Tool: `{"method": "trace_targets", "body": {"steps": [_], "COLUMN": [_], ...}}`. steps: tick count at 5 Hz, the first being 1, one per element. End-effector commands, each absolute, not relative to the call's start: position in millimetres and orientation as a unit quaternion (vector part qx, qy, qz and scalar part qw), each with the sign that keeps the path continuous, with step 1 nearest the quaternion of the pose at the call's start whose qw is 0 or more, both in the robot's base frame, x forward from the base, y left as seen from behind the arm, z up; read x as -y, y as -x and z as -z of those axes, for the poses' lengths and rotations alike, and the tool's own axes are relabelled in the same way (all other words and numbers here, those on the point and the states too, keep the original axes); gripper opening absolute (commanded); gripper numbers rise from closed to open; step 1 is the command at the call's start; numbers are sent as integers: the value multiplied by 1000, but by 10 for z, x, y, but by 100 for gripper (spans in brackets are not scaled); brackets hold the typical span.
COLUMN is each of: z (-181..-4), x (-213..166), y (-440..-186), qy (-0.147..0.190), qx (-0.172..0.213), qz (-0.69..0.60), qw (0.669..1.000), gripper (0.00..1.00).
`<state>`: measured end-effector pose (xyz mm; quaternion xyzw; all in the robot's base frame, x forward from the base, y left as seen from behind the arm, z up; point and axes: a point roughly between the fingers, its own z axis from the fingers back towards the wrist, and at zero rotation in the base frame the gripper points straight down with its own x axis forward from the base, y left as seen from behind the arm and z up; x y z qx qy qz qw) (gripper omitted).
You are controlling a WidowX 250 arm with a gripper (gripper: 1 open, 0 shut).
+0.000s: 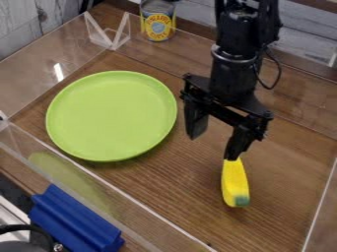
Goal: Remove the banana from inside the green plate and put it on the table
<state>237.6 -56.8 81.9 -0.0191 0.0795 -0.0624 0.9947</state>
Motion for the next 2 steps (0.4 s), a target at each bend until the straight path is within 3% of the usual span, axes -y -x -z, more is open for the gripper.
{"method": "trace_targets", "body": {"steps": [1, 2], "z": [-912, -879], "x": [593, 619], "y": [-2414, -2419], "qy": [24, 26], "qx": [-53, -52], "qz": [63, 63], "qw": [996, 996], "gripper": [100, 100]}}
